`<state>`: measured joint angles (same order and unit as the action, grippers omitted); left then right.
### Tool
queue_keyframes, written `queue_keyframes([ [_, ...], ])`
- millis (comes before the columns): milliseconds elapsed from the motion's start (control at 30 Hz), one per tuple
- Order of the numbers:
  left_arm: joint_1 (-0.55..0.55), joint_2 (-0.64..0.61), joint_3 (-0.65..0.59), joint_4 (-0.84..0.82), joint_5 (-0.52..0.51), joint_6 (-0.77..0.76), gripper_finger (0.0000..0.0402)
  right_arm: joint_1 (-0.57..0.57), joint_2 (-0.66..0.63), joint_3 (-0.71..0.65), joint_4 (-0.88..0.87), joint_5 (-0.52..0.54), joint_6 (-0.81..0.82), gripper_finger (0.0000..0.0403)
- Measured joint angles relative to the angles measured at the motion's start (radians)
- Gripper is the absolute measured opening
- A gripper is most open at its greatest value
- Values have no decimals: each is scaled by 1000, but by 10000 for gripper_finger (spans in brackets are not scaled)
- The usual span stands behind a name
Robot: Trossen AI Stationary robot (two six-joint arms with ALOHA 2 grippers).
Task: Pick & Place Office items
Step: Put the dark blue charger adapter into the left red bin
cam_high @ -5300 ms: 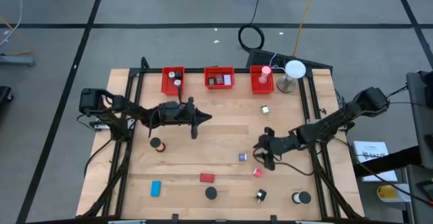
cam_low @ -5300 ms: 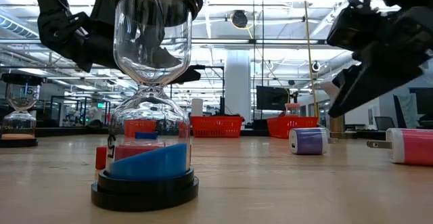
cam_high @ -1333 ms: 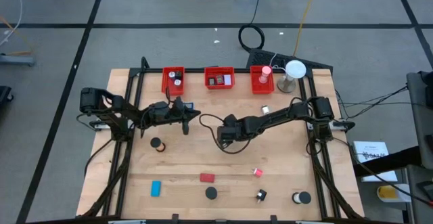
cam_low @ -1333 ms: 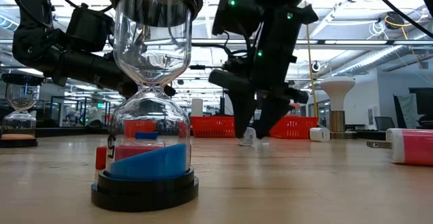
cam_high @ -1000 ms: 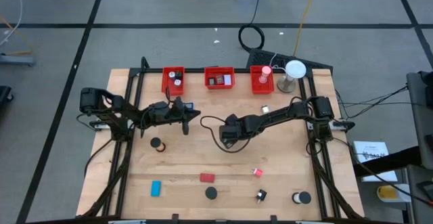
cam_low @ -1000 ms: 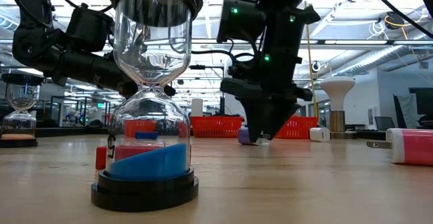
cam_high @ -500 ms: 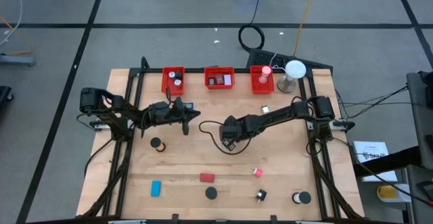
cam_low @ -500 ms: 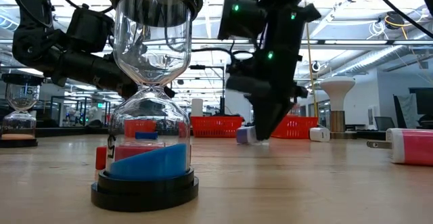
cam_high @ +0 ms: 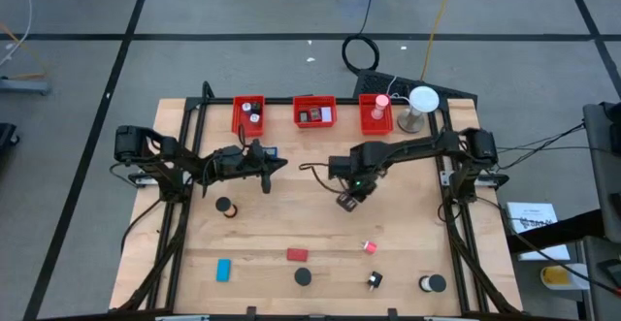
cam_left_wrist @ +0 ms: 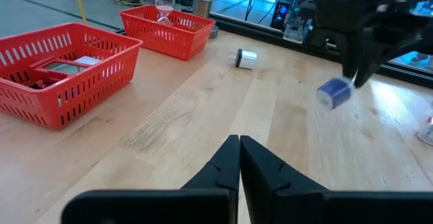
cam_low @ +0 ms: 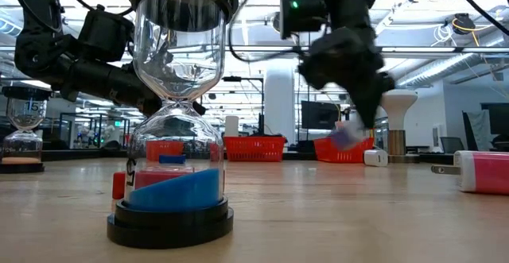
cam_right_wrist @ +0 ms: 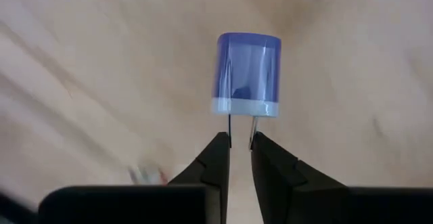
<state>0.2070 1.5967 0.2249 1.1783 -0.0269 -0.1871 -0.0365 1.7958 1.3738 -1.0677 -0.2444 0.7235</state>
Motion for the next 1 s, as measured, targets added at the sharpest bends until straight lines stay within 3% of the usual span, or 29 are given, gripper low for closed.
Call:
queue_keyframes([
  [267,0,0,0,0,0,0,3,-44,51,4,-264,-157,-92,37],
  [433,0,0,0,0,-1,0,14,-42,106,4,-265,-256,-137,38],
  [1000,0,0,0,-4,0,-3,7,-42,151,4,-245,-360,-163,49],
])
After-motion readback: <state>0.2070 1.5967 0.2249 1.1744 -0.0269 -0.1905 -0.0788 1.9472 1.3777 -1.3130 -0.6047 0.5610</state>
